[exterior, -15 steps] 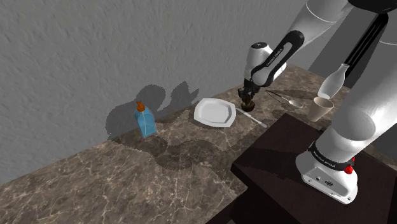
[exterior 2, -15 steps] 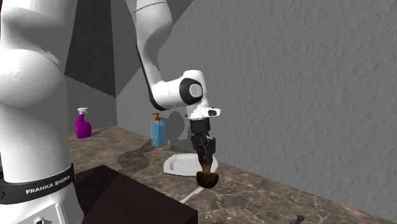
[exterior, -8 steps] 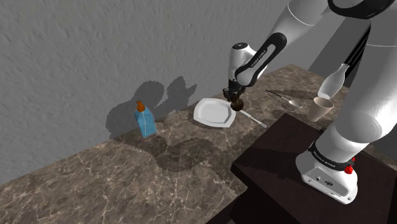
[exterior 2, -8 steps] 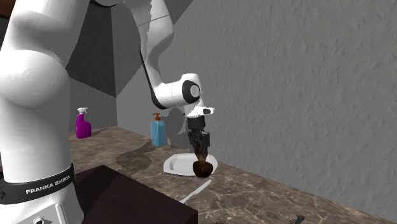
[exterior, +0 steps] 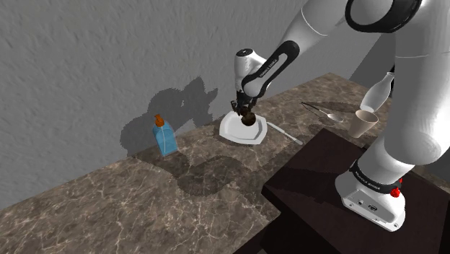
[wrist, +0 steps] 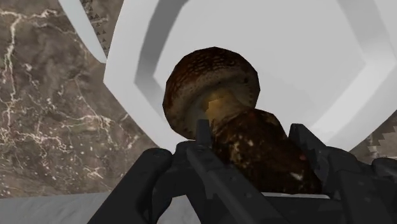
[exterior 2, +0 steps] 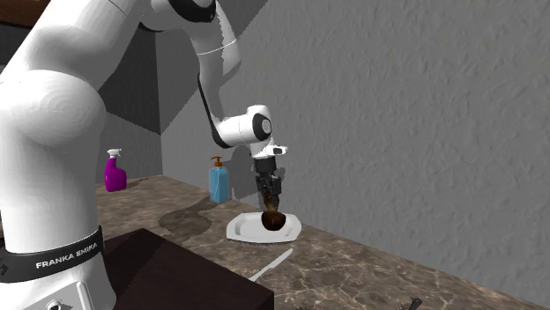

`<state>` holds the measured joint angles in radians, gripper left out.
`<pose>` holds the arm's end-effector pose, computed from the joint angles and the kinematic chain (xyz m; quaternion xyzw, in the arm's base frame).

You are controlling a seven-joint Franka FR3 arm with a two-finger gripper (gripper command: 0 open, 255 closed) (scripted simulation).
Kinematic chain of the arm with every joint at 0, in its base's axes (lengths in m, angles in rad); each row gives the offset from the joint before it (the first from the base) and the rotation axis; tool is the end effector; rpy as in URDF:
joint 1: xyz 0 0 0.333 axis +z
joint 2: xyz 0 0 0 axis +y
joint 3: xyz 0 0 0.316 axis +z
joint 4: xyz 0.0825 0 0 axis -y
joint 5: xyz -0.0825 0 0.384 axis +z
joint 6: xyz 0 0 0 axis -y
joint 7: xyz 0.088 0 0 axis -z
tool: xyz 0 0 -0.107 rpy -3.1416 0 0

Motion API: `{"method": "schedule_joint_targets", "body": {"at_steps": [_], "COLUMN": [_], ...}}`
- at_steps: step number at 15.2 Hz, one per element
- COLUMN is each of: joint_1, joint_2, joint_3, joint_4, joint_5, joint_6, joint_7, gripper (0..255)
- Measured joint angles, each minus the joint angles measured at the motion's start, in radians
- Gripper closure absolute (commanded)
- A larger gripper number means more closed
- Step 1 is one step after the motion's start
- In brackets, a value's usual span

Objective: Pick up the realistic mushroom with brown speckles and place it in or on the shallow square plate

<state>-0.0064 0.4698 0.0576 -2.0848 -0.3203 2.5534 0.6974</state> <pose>0.5844 0.0342 0.1964 0.9787 -0.1910 0.0288 0.0699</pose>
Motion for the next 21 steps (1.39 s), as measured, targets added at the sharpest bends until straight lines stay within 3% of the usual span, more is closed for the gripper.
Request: {"method": "schedule_joint_targets", "body": {"at_steps": [12,15,18,19,21], "joint_1": [0.026,0.028,0.031,0.029,0.033], "joint_2": [0.108,0.099,0.117,0.113,0.122], "joint_3": [-0.025,-0.027,-0.029,-0.029,-0.025], "joint_4": [0.081,0.06,0.091,0.083,0.078], "joint_5": [-0.036,-0.039,-0.037,-0.037,-0.034], "joint_6": [0.092,0.117,0.103,0.114,0.143], "joint_7": [0.045,0.05,0.049,0.047,0.05], "gripper": [255,255,255,0,0]}}
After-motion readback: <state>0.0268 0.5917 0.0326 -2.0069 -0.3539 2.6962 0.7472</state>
